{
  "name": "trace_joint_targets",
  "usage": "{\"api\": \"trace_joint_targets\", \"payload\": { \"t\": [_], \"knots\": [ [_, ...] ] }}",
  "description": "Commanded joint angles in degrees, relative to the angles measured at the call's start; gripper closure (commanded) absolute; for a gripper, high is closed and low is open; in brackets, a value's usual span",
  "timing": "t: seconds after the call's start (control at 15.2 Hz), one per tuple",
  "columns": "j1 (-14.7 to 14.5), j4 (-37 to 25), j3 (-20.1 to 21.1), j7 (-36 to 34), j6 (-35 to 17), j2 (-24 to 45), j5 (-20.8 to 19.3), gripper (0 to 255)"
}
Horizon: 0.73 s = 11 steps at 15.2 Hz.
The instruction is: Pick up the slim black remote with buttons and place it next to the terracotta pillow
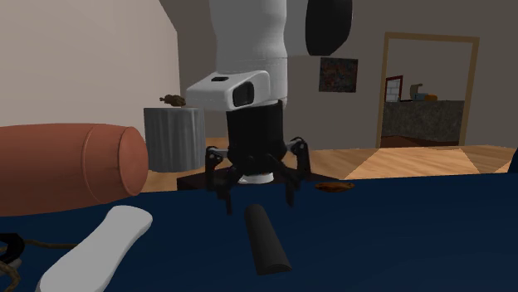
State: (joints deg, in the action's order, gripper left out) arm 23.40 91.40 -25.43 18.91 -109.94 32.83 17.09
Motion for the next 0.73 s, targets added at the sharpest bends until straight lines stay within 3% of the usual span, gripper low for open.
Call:
{"api": "trace_joint_targets", "payload": {
  "t": [0.0,0.66],
  "knots": [
    [0.2,0.0,0.3,0.2,-1.0,1.0,0.5,0],
    [0.1,2.1,0.7,0.7,-4.0,2.0,1.2,0]
  ]
}}
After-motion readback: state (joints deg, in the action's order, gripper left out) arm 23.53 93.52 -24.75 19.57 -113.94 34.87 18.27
